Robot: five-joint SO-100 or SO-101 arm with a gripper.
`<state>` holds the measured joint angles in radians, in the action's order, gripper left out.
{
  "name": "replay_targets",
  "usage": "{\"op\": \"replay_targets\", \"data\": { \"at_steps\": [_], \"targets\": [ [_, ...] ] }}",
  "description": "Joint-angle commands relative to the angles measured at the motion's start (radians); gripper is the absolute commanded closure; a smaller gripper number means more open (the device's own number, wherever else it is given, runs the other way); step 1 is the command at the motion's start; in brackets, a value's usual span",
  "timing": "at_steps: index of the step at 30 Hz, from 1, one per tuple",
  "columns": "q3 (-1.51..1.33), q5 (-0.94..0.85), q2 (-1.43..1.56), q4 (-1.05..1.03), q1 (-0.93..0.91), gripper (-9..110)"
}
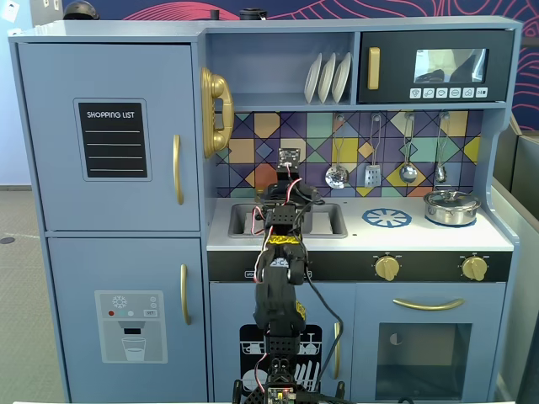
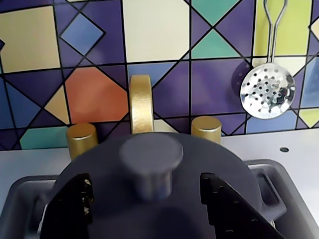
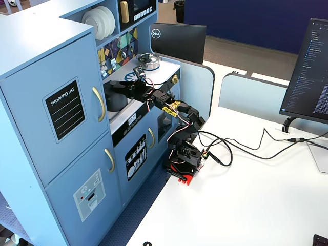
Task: Take off the lid from the gray recipient and place it on the counter
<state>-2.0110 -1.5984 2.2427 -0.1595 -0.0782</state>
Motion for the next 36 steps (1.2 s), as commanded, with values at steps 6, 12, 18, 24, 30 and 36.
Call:
{"op": "replay_targets", "data": {
  "at_steps": [6, 12, 18, 24, 30, 36],
  "targets": [
    [0.147, 0.002, -0.141, 0.060, -0.011, 84],
    [0.169, 0.009, -0.199, 0.095, 0.002, 91],
    [0.175, -0.006, -0.195, 0.084, 0.015, 102],
    [0.235, -0.023, -0.155, 0.106, 0.037, 102],
    [0.287, -0.049, -0.100, 0.048, 0.003, 102],
    [0.291, -0.041, -0.040, 0.005, -0.137, 102]
  ]
}}
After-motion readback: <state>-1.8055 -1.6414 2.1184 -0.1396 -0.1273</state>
